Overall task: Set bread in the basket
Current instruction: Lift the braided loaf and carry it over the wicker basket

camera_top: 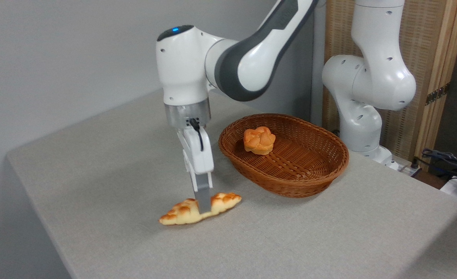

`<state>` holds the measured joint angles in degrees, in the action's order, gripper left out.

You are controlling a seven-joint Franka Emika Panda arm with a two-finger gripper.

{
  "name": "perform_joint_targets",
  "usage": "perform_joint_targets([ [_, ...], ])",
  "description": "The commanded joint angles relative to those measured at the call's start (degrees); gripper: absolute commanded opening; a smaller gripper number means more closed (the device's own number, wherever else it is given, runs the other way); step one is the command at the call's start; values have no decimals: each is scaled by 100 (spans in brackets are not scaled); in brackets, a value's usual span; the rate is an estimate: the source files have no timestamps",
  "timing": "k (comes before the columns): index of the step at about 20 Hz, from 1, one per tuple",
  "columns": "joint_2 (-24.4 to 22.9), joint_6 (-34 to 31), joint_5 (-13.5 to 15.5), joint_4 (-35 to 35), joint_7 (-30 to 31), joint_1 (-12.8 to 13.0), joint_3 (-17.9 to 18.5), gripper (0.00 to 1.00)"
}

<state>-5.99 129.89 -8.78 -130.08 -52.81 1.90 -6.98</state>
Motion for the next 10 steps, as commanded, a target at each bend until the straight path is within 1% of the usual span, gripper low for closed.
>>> perform_joint_targets([
  [1, 19, -656, 87, 132, 25, 21, -207, 5],
  [3, -68, -886, 156, 342, 16, 21, -138, 5],
  [4, -165, -1008, 453, 534, 17, 4, -102, 5],
  [6, -402, -1429, 1226, 982, 8, -5, 318, 5],
  [7, -568, -1727, 1534, 1150, -1, -5, 529, 6],
  [8, -761, -2052, 1754, 1178, -36, -5, 748, 6],
  [9, -955, -2360, 1878, 1160, -45, 3, 925, 6],
  [10, -1131, -2746, 1888, 1126, -54, 4, 979, 7],
])
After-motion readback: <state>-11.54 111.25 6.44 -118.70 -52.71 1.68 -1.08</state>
